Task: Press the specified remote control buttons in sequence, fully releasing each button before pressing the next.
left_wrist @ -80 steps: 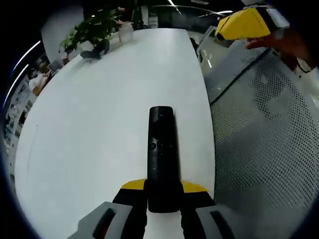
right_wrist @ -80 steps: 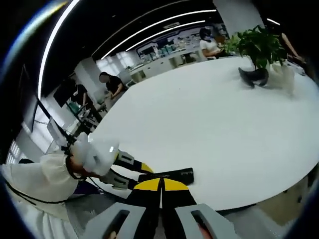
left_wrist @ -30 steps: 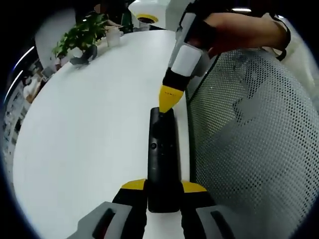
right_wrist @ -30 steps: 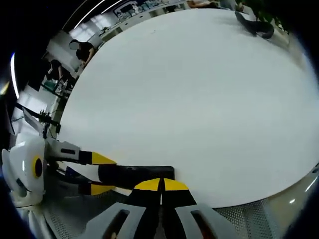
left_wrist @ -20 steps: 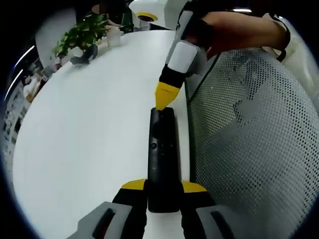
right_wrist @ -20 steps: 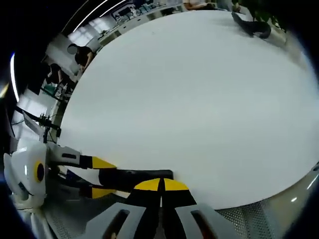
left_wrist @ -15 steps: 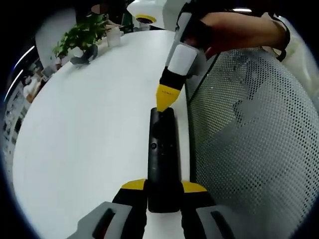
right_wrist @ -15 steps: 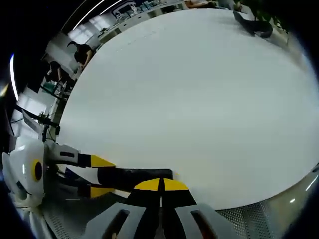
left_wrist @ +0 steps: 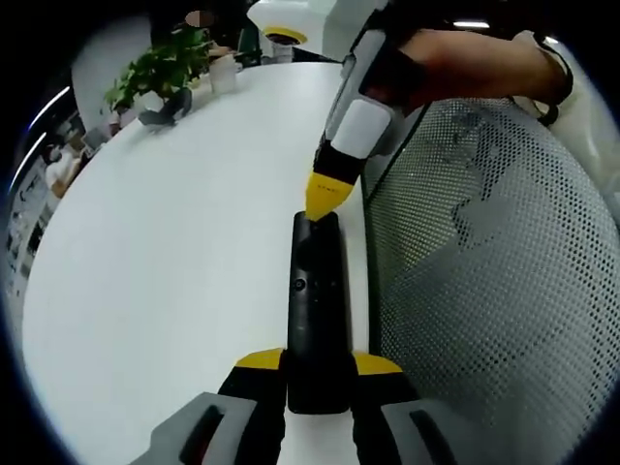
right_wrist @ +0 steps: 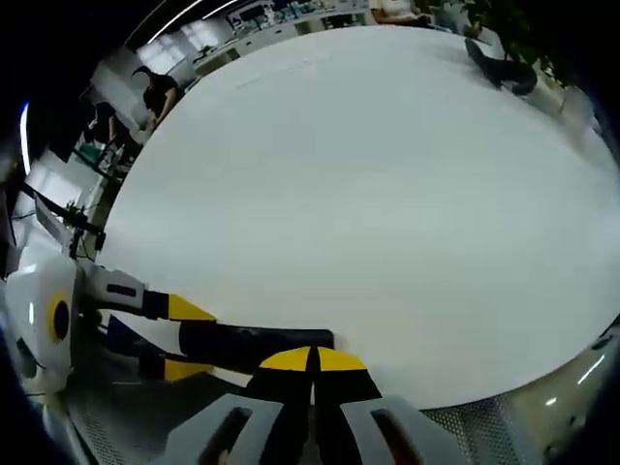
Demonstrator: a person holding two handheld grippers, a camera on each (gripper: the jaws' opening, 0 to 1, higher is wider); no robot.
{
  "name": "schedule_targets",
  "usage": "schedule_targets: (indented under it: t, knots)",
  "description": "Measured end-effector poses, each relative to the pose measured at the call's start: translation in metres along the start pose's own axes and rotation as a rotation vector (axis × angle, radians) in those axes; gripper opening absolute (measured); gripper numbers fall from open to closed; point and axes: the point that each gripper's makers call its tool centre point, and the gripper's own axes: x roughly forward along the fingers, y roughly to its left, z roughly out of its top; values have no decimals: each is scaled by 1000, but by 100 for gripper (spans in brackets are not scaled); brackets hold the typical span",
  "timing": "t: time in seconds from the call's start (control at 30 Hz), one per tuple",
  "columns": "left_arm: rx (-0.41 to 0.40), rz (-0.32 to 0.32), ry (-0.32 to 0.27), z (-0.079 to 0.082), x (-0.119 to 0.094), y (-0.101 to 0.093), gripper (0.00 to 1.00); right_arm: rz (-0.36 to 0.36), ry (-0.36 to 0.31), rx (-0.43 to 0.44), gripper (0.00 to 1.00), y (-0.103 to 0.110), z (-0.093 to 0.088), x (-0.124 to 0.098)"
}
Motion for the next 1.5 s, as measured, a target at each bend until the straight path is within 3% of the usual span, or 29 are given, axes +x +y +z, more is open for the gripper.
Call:
schedule_targets:
  t: [0.73,0.8,1.3,1.5]
  knots:
    - [9,7,1,0,0,0,23,64,10,-20,0,16,-2,-2]
    - [8,6,0,0,0,0,23,48,37,-38,0,14,-6,1]
    - [21,8,15,0,1,0,23,25,63,-55,0,15,-4,1]
    - [28,6,26,0,1,0,23,49,87,-22,0,12,-2,3]
